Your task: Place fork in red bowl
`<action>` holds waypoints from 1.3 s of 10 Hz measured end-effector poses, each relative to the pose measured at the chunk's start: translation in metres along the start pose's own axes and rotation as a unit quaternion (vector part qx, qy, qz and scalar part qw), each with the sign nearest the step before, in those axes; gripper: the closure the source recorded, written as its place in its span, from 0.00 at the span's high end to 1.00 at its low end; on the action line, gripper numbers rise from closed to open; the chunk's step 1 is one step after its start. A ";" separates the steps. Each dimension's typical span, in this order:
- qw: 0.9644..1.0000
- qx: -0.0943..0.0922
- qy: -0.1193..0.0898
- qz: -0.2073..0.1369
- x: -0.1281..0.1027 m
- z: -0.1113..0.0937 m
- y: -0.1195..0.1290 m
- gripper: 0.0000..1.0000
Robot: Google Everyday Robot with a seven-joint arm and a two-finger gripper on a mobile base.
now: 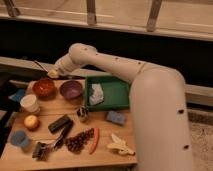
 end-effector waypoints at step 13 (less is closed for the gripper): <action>0.998 -0.062 -0.017 0.002 0.000 0.092 0.003 0.00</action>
